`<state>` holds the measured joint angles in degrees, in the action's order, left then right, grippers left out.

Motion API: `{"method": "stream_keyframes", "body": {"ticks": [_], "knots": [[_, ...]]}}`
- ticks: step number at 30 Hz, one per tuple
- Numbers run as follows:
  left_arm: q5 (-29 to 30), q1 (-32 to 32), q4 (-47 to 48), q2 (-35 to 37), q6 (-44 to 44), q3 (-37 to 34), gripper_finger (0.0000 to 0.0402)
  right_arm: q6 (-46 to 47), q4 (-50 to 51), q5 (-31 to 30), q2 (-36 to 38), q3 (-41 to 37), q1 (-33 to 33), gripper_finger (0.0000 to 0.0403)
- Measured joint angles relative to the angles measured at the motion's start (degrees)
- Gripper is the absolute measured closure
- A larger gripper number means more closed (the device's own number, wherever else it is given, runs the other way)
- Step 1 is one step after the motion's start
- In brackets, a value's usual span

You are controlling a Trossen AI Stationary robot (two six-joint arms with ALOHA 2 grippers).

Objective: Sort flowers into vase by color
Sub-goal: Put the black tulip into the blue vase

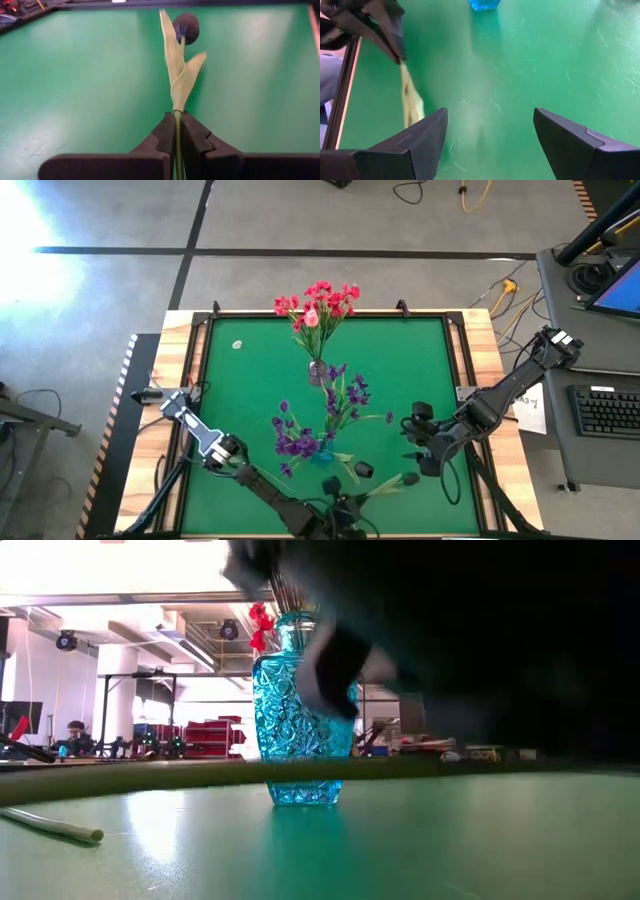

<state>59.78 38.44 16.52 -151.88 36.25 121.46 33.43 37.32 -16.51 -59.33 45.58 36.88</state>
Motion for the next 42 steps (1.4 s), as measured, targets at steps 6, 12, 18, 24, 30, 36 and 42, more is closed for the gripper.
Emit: {"method": "stream_keyframes", "body": {"ticks": [6, 12, 18, 24, 30, 36, 42], "knots": [[1.2, 1.0, 0.9, 0.1, -0.2, 3.4, 0.0401, -1.1, -0.2, 0.0, 0.0, 0.0, 0.0, 0.0115], [1.2, 2.1, 4.6, 0.1, -1.4, 8.1, 0.0402, -2.8, -0.1, 0.4, 1.3, 0.1, 0.0, 0.0115], [1.5, 4.9, 10.4, 0.9, -1.7, 13.3, 0.0402, -6.1, -0.2, 2.2, 5.6, 1.0, 0.0, 0.0115], [5.4, 7.4, 7.3, 3.8, -5.8, 13.4, 0.0401, -10.9, -3.0, 3.0, 11.2, 0.6, 0.0, 0.0115], [12.1, 9.2, 0.8, 5.5, -13.1, 13.2, 0.0401, -17.3, -12.4, 3.4, 14.1, -2.1, 0.8, 0.0115], [13.8, 9.5, -10.2, 5.9, -24.0, 13.4, 0.0401, -24.4, -27.6, 3.5, 14.1, -7.2, 3.5, 0.0115], [13.8, 9.5, -19.7, 5.9, -35.3, 13.5, 0.0401, -30.0, -43.2, 3.4, 12.3, -13.1, 6.2, 0.0115]]}}
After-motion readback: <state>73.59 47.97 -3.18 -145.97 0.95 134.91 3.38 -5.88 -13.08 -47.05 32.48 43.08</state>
